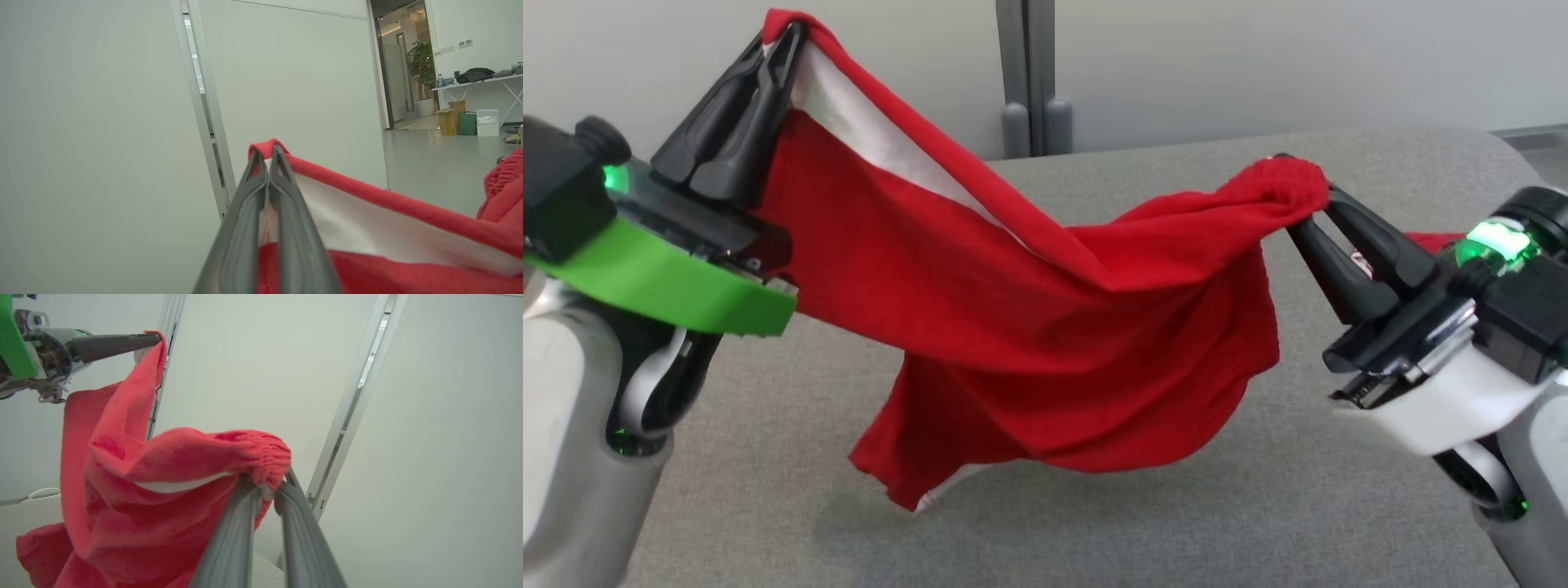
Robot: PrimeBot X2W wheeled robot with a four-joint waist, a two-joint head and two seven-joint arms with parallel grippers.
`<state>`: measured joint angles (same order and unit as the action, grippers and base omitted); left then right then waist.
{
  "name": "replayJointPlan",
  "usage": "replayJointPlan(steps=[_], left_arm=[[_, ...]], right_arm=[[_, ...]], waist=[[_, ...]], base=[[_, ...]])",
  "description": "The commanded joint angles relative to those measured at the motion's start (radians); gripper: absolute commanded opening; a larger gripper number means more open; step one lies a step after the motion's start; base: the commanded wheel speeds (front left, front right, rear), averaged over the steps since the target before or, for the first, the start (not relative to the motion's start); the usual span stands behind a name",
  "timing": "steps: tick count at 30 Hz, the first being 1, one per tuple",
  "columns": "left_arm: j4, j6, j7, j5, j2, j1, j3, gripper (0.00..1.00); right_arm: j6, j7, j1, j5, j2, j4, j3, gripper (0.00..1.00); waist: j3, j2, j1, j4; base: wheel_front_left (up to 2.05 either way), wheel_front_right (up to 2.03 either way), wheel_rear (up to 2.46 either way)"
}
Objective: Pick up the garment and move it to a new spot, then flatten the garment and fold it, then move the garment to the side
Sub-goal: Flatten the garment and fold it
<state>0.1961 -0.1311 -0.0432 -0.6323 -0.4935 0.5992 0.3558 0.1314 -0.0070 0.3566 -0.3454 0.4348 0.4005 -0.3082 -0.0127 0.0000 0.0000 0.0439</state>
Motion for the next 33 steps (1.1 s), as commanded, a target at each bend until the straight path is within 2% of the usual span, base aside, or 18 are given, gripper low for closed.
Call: replayJointPlan(steps=[1, 4, 10, 16, 20, 24, 28, 33], left_arm=[[-0.022, 0.001, -0.002, -0.01, -0.005, 0.036, 0.004, 0.0], [-0.085, 0.001, 0.002, -0.011, -0.005, 0.113, 0.02, 0.0], [-0.273, 0.001, 0.048, 0.017, -0.014, 0.371, 0.054, 0.0], [-0.473, 0.001, 0.158, 0.051, 0.037, 0.573, 0.062, 0.0], [-0.58, 0.001, 0.2, 0.021, 0.08, 0.58, 0.102, 0.0], [-0.635, 0.001, 0.231, -0.024, 0.111, 0.528, 0.16, 0.0], [-0.64, 0.001, 0.267, -0.072, 0.124, 0.454, 0.204, 0.0], [-0.603, 0.001, 0.3, -0.114, 0.121, 0.333, 0.205, 0.0]], right_arm=[[-0.002, 0.005, 0.044, -0.006, 0.001, -0.024, -0.01, 0.0], [-0.002, 0.001, 0.153, -0.024, -0.01, -0.101, -0.049, 0.0], [-0.002, -0.063, 0.503, 0.002, -0.043, -0.368, -0.131, 0.0], [-0.002, -0.161, 0.739, 0.063, -0.136, -0.664, -0.102, 0.0], [-0.002, -0.199, 0.775, 0.07, -0.188, -0.812, -0.124, 0.0], [-0.002, -0.228, 0.753, 0.069, -0.2, -0.911, -0.177, 0.0], [-0.002, -0.245, 0.708, 0.039, -0.199, -0.946, -0.231, 0.0], [-0.002, -0.256, 0.623, 0.008, -0.173, -0.917, -0.273, 0.0]], waist=[[-0.066, 0.0, 0.0, 0.009], [-0.136, 0.0, 0.0, 0.014], [-0.285, 0.0, 0.0, 0.032], [-0.395, 0.0, 0.0, 0.033], [-0.451, 0.0, 0.0, 0.027], [-0.494, 0.0, 0.0, 0.021], [-0.507, 0.0, 0.0, 0.018], [-0.49, 0.0, 0.0, 0.017]], base=[[0.0, 0.0, 0.0], [0.0, 0.0, 0.0], [0.0, 0.0, 0.0], [0.0, 0.0, 0.0], [0.0, 0.0, 0.0], [0.0, 0.0, 0.0], [0.0, 0.0, 0.0], [0.0, 0.0, 0.0]])
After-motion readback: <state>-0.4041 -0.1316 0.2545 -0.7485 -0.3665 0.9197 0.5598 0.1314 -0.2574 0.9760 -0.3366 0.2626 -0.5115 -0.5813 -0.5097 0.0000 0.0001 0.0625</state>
